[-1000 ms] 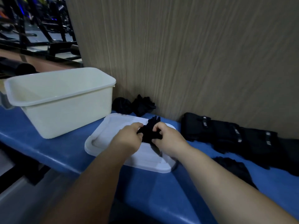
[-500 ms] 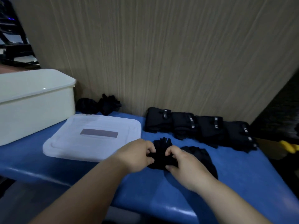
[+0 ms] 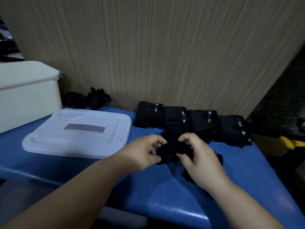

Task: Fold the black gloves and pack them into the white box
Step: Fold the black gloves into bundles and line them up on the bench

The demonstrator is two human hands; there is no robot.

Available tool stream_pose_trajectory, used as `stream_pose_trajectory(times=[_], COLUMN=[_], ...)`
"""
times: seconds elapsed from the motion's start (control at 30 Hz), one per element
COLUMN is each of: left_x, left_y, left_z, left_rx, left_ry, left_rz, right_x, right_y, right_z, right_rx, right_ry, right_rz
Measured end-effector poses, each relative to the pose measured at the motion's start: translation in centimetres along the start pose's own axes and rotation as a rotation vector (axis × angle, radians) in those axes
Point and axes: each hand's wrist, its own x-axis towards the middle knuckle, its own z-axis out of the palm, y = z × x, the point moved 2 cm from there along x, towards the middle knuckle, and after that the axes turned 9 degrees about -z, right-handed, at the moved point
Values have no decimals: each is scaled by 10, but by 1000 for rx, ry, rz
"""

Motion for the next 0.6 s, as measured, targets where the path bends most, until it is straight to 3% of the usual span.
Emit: stream_pose_trajectory(times=[0.27,0.43,0.6], left_x=[5,13,11], left_y=[12,10,14], left_z=[-1,-3,-2], left_rx=[-231,-325,-271], left_ry=[155,239,312], left_rz=[86,129,129], right_x=[1,4,8], right_y=[2,9,12], right_z=[-1,-3,-2], right_rx=[149,555,542], right_ry=[104,11,2], right_rz=[48,161,156])
